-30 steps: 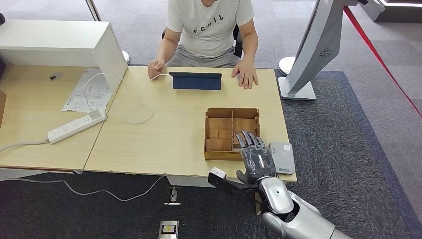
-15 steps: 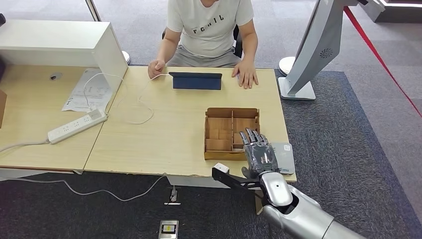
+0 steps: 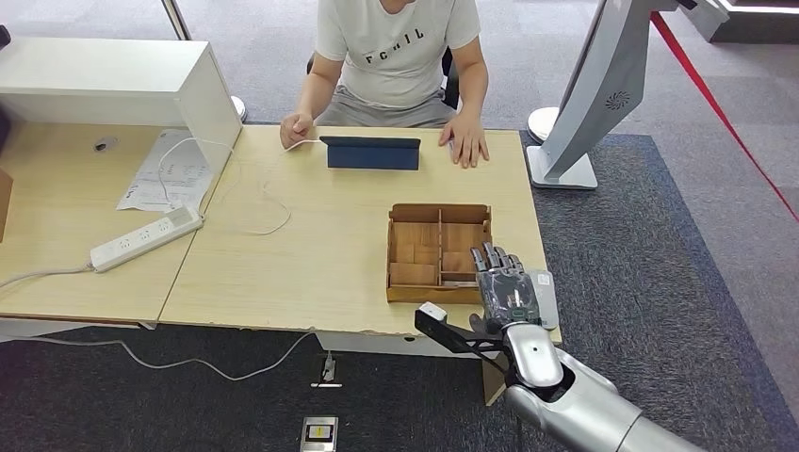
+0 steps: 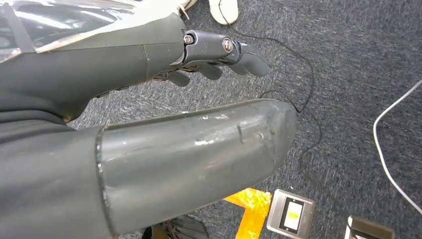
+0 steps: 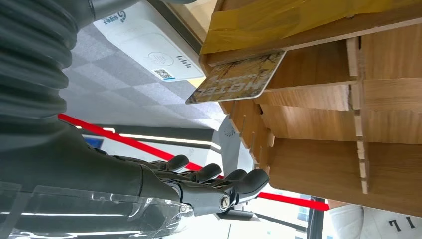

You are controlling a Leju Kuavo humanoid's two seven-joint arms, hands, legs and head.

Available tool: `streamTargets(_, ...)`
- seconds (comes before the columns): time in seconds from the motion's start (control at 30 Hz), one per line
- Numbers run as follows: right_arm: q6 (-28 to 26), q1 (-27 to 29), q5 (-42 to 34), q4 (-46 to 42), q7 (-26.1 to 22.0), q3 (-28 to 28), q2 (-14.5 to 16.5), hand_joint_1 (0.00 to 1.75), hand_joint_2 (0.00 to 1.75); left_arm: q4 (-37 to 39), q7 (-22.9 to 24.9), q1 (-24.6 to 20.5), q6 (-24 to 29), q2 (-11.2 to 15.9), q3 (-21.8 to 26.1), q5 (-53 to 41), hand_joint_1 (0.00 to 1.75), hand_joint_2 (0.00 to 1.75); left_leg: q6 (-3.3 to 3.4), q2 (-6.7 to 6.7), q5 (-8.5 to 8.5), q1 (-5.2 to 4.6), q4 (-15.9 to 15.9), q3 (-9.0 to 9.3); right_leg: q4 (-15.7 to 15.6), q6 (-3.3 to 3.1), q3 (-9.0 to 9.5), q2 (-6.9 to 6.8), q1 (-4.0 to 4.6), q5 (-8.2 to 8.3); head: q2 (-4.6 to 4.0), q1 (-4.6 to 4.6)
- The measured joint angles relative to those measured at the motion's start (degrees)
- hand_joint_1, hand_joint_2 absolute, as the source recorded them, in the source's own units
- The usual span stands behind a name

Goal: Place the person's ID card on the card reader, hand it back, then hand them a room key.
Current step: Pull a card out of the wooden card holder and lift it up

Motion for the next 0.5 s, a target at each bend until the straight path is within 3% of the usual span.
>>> streamTargets(0.47,0.71,-0.01,-0.31,-1.72,0.07,1.09,-0.56,0.00,1.75,0.03,0.38,-0.03,2.64,0.35,0.81,-0.26,0.00,0.00,0.00,0.00,0.00,0.00,0.00,0.00,0.00,0.00,0.00,0.00,0.00,0.00,0.00,0.00)
streamTargets(0.5,0.78,-0.01,-0.31,-1.73,-0.01,1.16,-0.54,0.24,1.75,0.04,0.49,-0.04,2.81,0.35,0.81,-0.34,0.00,0.00,0.00,0.00,0.00,0.00,0.00,0.00,0.00,0.00,0.00,0.00,0.00,0.00,0.00,0.01)
